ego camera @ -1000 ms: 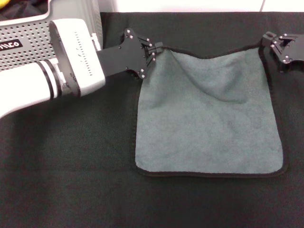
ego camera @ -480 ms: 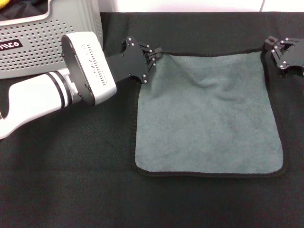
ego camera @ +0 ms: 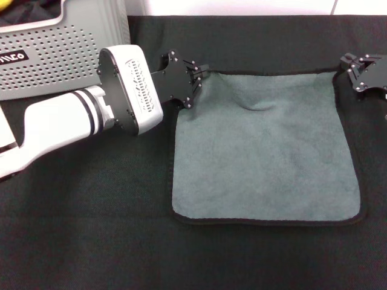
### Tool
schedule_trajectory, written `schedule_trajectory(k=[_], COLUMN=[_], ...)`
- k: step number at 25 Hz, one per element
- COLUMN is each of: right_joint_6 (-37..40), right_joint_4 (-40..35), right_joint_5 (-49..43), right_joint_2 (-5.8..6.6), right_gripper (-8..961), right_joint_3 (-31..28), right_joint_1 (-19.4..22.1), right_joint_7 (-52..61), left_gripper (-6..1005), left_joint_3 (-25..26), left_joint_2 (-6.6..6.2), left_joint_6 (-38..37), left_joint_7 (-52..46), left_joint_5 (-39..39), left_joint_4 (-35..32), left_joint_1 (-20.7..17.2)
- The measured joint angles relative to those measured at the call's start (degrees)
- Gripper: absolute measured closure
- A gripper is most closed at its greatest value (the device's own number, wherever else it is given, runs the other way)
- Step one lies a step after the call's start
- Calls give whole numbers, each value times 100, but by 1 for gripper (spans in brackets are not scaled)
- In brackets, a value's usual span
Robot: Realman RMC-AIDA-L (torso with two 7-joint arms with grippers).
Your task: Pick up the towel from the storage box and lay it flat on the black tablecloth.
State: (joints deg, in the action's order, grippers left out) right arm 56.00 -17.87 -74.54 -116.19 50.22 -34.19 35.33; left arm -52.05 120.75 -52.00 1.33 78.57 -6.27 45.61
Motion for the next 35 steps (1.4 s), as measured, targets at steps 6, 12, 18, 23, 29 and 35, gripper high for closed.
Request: schedule_trajectory(k=[6, 12, 18, 23, 29, 35], right_joint_6=[-137, -238, -329, -363, -341, -113], right_joint_4=[11, 13, 38, 68, 35, -14], right_joint_5=[129, 132, 116, 136, 230, 328], right_joint_2=[0, 0, 0, 0, 0, 0], right_gripper=[946, 946, 936, 779, 501, 366], right_joint_3=[17, 22, 141, 164, 128, 117], right_joint_1=[-29, -82, -139, -154, -123, -10], right_joint_7=[-193, -245, -365, -582, -586, -638], left_gripper=[963, 962, 898, 813, 657, 407], left_joint_3=[2, 2, -12, -14, 2, -17], left_joint_2=[0, 0, 0, 0, 0, 0], left_joint_6=[32, 155, 191, 203, 310, 628], left_joint_7=[318, 543, 712, 733, 725, 17], left_joint_5=[-1, -15, -336, -592, -606, -612], left_joint_4=[31, 107, 125, 126, 125, 107], left_joint_1=[49, 107, 151, 170, 178, 210])
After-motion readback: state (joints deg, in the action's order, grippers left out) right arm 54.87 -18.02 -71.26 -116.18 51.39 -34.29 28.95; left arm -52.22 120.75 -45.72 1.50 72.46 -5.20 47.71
